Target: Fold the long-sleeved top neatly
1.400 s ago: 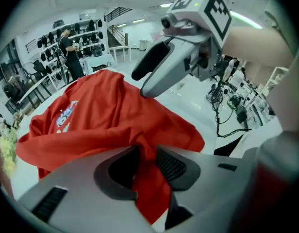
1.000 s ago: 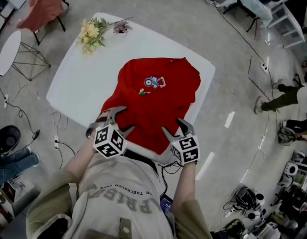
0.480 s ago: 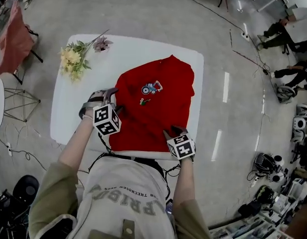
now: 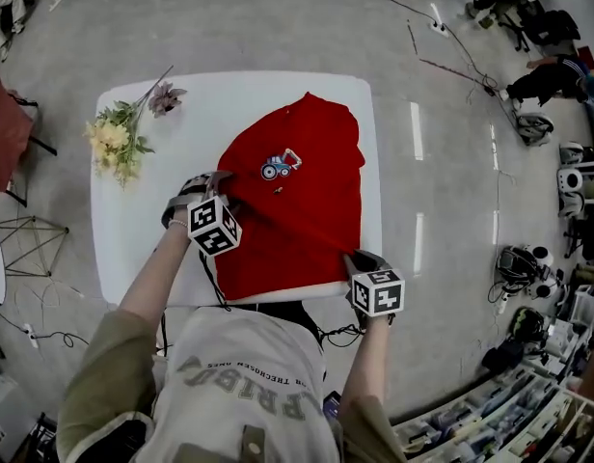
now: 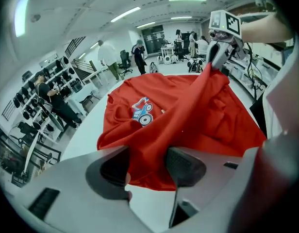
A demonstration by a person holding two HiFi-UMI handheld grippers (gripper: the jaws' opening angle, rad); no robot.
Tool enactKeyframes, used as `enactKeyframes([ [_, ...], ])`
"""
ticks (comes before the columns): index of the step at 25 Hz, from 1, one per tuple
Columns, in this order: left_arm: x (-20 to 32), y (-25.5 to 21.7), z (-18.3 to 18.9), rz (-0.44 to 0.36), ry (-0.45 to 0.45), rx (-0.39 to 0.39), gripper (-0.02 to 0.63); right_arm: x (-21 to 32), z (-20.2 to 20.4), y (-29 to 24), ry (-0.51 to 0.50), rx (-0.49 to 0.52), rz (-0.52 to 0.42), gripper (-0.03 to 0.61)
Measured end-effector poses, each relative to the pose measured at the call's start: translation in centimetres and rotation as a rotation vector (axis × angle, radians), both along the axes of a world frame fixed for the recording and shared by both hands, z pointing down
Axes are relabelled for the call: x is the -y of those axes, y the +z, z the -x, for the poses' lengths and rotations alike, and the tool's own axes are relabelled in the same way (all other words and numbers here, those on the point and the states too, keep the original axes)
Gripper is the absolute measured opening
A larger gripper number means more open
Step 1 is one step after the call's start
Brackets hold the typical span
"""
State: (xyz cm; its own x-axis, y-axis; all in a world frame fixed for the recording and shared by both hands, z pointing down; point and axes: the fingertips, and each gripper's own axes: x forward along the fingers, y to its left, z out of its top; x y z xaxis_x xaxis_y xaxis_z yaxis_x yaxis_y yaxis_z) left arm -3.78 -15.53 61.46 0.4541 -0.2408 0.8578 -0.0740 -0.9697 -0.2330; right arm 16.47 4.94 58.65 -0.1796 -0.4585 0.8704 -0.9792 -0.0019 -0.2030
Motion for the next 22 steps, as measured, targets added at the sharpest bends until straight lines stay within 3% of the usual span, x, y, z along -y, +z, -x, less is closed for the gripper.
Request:
enactKeyframes([
  [5,0.2,2.4,0.1,0.09,-0.029,0.013,0.218,0.6,-0.1,3.8,-0.141,-0.149,0.136,0.041],
  [9,0.4,1.9,0.5,0.099,-0.063,-0.016,0.231,1.3,-0.1,4.7,-0.251,-0.138,0.184,0.061],
  [10,0.3,1.3,0.8,0.087,-0.073,-0.02,0.244,1.2,0.2,4.3,-0.286,-0.112,0.184,0.121],
  [11,0.1,0.4,1.0,0.074,-0.09,-0.034,0.249,1.2,0.5,3.6,-0.316,-0.079,0.171,0.254],
  [12,-0.1,-0.7,1.1,0.066,-0.116,-0.057,0.253,1.6,0.7,2.5,-0.344,-0.05,0.142,0.302],
  [18,-2.8,-3.9,0.6,0.117,-0.277,-0.169,0.253,9.4,2.2,-4.0,-0.614,-0.08,-0.146,0.302],
  [22,-3.5,-3.6,-1.1,0.159,-0.404,-0.195,0.253,16.9,4.1,-4.9,-0.815,-0.118,-0.313,0.302],
])
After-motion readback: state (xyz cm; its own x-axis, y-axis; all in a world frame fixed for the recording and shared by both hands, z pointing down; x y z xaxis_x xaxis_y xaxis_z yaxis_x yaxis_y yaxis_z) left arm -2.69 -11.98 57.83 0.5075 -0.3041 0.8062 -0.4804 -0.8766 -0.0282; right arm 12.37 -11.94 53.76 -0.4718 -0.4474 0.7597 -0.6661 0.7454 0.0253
